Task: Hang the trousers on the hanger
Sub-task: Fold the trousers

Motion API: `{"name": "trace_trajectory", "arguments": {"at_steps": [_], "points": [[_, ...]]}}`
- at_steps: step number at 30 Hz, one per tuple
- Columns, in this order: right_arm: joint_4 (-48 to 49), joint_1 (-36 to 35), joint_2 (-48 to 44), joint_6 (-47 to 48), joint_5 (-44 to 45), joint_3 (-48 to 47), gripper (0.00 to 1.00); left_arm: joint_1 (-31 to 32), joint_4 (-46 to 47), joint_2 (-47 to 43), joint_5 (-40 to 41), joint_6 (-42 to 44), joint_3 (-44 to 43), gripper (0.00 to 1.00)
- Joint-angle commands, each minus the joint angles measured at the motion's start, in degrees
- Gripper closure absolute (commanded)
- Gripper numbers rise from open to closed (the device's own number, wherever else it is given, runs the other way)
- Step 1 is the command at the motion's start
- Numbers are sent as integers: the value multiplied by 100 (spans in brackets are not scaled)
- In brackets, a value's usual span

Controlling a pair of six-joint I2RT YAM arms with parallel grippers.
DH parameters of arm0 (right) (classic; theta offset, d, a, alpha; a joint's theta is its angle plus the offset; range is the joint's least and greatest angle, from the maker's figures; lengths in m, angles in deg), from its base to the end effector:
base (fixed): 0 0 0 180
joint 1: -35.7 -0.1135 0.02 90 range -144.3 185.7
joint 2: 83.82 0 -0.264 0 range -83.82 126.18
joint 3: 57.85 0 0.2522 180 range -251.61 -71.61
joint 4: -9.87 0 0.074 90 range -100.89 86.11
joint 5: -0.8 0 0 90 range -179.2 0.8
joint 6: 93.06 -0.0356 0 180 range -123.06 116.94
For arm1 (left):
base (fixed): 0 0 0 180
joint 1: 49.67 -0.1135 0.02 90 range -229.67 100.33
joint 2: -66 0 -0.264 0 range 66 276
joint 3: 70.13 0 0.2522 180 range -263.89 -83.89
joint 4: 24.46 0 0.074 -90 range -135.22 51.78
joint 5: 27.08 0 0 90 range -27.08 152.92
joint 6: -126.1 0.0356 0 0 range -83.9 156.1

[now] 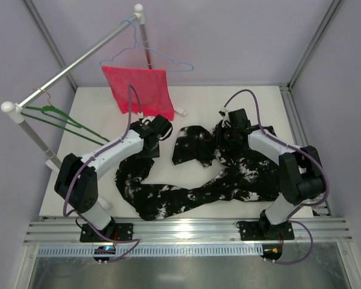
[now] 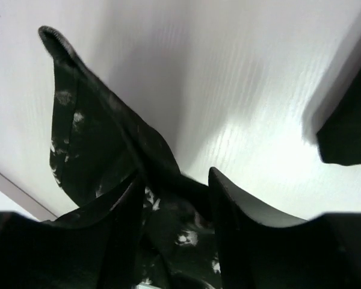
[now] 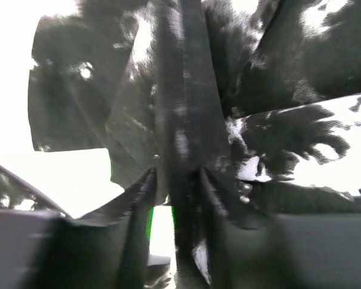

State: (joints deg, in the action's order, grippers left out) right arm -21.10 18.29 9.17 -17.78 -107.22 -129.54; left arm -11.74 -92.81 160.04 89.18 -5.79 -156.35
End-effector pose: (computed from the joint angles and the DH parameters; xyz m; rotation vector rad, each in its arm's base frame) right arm 0.3161 0.1107 0.2002 -0.1960 2.5201 0.6232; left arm 0.2572 -0.1805 0.2397 -0.1667 2.6492 0.2683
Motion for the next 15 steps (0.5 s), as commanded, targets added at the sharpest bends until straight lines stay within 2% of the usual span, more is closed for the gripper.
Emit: {"name": "trace_trajectory", "arguments": {"at_steps": [1,2,3,5,8,11,15], "points": [[113,-306,-70,57,211,-140,72,-32,150,-439,-120,66,-337,52],[87,-394,-192,66,272,-122,82,-32,176,-561,-182,163,-408,47],[43,-482,-263,57,342,-61,87,-32,281,-623,-305,216,-470,42],[-28,-746,-657,-4,536,79,96,-32,413,-798,-779,356,-602,37],[147,-1045,-1455,-223,755,659,96,-32,624,-887,-1218,374,-707,29],[490,-1212,-2037,-496,817,1624,96,-40,949,-809,-1666,375,-708,25],[604,-1265,-2442,-813,906,2320,96,-32,1283,-352,-1975,208,-804,23]]}}
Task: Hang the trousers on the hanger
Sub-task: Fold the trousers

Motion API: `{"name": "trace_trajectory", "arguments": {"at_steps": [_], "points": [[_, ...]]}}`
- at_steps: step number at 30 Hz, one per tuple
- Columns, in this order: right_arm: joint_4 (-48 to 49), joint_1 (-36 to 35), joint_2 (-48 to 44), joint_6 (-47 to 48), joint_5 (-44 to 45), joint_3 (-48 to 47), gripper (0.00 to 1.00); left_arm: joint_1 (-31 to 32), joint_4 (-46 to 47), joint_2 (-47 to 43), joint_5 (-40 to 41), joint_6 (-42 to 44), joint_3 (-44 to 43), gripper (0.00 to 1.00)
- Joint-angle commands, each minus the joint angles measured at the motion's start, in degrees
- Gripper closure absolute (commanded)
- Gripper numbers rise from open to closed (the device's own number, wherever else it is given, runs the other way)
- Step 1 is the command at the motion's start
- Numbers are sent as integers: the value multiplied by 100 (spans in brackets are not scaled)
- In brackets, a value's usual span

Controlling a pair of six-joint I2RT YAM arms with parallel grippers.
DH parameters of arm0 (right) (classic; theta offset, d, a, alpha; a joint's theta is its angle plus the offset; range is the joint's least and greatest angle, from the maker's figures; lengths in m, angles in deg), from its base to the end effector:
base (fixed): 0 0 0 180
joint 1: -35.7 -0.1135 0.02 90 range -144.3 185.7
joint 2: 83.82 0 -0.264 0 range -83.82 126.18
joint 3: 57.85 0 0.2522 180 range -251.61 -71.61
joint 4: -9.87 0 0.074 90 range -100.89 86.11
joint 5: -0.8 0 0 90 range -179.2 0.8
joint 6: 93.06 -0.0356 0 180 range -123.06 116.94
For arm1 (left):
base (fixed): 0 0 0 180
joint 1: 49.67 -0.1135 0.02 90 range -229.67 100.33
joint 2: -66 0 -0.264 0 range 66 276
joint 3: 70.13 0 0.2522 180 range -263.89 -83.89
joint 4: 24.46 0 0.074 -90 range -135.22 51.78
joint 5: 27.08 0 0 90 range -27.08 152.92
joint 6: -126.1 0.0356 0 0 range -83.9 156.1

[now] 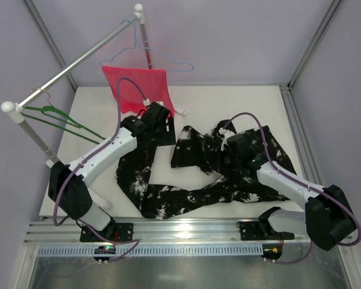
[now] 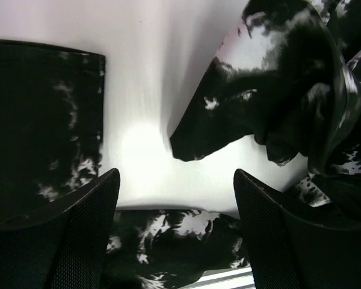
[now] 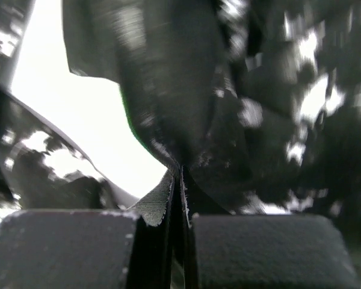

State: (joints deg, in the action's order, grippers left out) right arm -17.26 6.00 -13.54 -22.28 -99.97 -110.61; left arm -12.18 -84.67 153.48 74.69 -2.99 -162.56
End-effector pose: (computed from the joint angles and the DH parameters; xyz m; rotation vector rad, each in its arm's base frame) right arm 0.2129 0.1291 0.2095 -0.3162 2.4034 0.6269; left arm 0.2597 -0.1900 0.3096 -0.1168 2.5266 -0.2855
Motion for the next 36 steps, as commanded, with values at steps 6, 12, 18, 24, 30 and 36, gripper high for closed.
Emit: {"name": "trace_trajectory", "arguments": {"at_steps": [6,12,18,24,30,36], "points": [[-270,-98,-515,-600,268,736,87,12,928,1059,-798,-196,-490,20],[-833,-168,-1051,-863,654,780,85,12,1094,1509,-1379,-143,-895,16],[-834,-177,-1078,-1022,760,1000,87,12,1069,1184,-1064,-291,-720,10],[-940,-326,-955,-1048,830,1009,91,-67,884,1148,-957,-801,-1079,4],[-922,-467,-832,-1075,927,1018,93,-58,831,1833,-1545,-1267,-1545,1],[-1010,-502,-902,-1119,997,904,88,-58,1278,2150,-2134,-1443,-1318,18]]}}
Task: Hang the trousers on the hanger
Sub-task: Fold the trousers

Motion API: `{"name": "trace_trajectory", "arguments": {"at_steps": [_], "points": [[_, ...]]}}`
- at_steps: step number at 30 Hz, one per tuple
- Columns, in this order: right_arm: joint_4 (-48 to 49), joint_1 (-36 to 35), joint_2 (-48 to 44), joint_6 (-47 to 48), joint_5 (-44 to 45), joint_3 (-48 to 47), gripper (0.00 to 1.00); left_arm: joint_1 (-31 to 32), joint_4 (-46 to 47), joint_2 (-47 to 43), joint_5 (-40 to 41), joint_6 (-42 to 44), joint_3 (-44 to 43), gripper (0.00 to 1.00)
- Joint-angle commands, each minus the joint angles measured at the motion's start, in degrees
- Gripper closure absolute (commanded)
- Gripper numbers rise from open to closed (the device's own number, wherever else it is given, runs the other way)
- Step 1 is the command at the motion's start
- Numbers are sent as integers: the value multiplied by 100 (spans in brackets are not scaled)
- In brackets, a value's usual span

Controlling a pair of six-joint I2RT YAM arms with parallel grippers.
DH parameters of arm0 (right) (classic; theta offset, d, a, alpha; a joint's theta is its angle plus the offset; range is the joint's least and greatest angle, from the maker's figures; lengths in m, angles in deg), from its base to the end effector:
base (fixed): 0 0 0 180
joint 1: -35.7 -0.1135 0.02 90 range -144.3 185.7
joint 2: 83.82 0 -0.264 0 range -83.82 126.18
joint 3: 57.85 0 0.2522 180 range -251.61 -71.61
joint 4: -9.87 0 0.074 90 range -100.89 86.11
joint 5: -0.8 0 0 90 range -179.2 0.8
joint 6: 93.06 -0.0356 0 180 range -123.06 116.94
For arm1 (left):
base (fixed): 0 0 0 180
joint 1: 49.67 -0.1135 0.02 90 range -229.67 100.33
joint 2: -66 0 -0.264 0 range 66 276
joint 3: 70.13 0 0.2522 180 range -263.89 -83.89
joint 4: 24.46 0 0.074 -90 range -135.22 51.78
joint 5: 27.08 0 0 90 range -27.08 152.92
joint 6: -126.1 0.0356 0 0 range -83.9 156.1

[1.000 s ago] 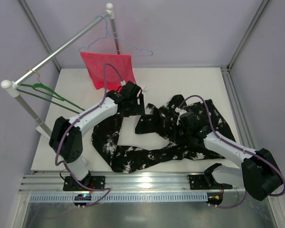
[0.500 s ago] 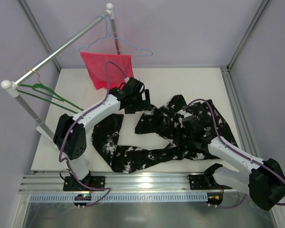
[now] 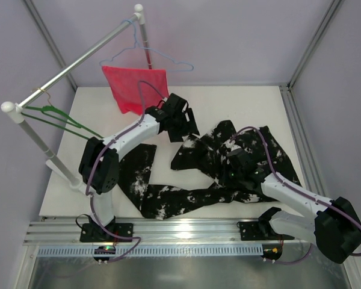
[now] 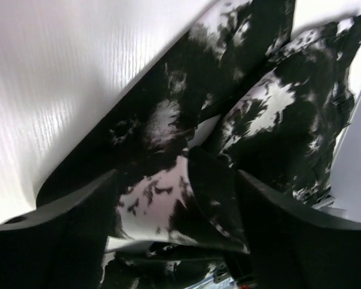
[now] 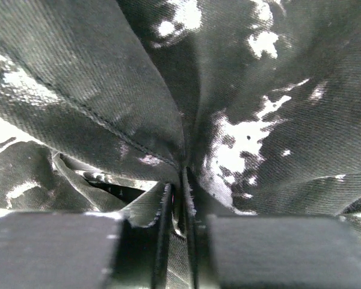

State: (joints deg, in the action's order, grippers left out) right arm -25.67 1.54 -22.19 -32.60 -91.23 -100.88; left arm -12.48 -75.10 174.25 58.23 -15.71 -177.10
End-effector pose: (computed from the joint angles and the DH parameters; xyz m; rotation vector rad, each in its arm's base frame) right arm 0.1629 0.1121 0.1765 -0.1191 2.5839 0.4806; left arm 0.3347 -0.2576 0.2724 -0.2981 2.6160 -0.7137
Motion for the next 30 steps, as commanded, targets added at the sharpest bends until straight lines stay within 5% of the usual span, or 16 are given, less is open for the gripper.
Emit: {"name": "trace_trajectory", "arguments": {"at_steps": [1,4,8,13,17,22,30], "points": [[-230,-48,-45,-122,158,-174,84,-19,435,48,-576,-180,215,27],[-686,-48,-19,-253,700,-858,66,-19,480,-180,-446,-145,522,74],[-1599,373,261,-517,1397,-2385,43,-19,428,-768,53,13,1145,100],[-2144,2338,1296,-1193,1475,-4027,36,25,340,-1244,416,118,1700,100],[-3259,3184,2904,-1502,1811,-5583,36,60,182,-1604,855,338,1938,100],[-3324,3687,4609,-1546,1582,-6720,40,69,471,-1930,794,680,2289,100],[-3122,3969,5798,-1880,1687,-7126,41,69,997,-1833,39,901,2579,100]]}}
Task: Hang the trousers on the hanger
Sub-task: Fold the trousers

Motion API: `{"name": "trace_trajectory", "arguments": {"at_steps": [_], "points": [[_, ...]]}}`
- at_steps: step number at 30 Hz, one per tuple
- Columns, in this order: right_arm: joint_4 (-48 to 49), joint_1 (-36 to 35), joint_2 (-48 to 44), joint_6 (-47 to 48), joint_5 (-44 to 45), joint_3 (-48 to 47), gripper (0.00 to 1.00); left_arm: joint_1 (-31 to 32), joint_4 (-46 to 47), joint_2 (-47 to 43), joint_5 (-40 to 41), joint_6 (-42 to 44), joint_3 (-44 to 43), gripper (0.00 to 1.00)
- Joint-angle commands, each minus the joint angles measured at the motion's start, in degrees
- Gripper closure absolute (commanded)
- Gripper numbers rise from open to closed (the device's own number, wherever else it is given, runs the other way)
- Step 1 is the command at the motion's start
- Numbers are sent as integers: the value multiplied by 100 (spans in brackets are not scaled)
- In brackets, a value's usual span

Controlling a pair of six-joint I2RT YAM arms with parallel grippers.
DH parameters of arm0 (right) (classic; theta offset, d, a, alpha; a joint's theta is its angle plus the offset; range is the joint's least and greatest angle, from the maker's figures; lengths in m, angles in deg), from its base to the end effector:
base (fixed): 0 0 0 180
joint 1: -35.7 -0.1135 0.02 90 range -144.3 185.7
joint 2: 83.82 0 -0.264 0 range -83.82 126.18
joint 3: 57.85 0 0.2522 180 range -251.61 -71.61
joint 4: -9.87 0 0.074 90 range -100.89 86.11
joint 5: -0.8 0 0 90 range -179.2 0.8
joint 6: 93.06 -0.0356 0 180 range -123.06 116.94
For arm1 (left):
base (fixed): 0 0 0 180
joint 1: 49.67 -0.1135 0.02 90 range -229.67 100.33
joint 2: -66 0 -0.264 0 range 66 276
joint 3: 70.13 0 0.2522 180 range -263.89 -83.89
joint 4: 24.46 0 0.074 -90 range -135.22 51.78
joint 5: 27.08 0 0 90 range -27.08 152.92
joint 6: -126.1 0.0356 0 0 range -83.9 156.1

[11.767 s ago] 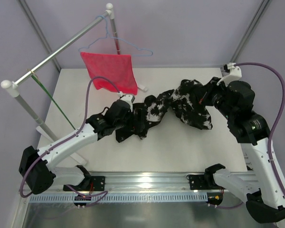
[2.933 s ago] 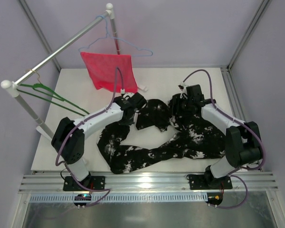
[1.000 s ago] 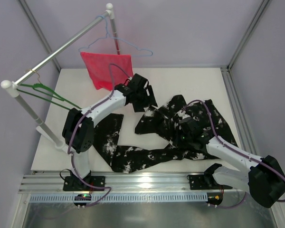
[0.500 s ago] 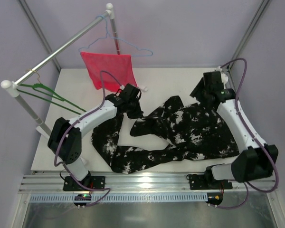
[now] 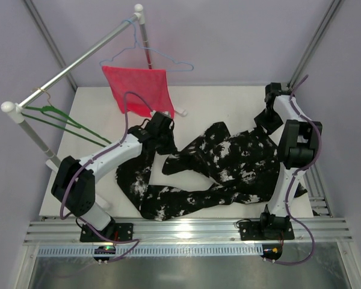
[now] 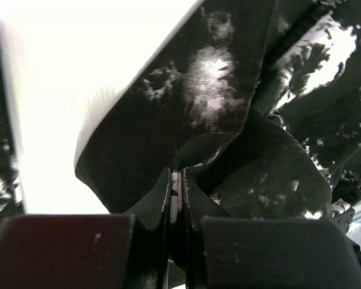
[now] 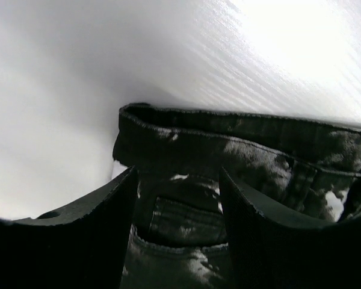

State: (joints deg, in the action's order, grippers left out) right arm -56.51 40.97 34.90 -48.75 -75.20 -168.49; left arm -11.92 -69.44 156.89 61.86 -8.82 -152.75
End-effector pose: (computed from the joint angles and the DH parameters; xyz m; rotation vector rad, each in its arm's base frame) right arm 0.4230 -0.0477 0.2050 1.2459 2.5056 -0.1905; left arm 0.2678 -0.2082 0.2534 -0.1552 2.6050 -0.5906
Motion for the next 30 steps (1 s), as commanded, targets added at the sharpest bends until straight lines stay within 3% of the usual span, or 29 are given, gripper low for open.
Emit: {"name": "trace_trajectory", "arguments": {"at_steps": [1,9,12,16,30], "points": [[-81,26,186,-291,112,-428,41,12,520,-107,-412,186,197,100],[296,26,819,-133,147,-533,43,21,855,-54,-677,45,382,100],[366,35,908,155,339,-700,58,12,767,-54,-510,28,356,100],[700,105,934,578,411,-744,96,21,539,-98,-229,45,181,100],[929,263,-533,1581,1473,-876,96,-155,-1456,-256,1801,265,-1112,96]]}}
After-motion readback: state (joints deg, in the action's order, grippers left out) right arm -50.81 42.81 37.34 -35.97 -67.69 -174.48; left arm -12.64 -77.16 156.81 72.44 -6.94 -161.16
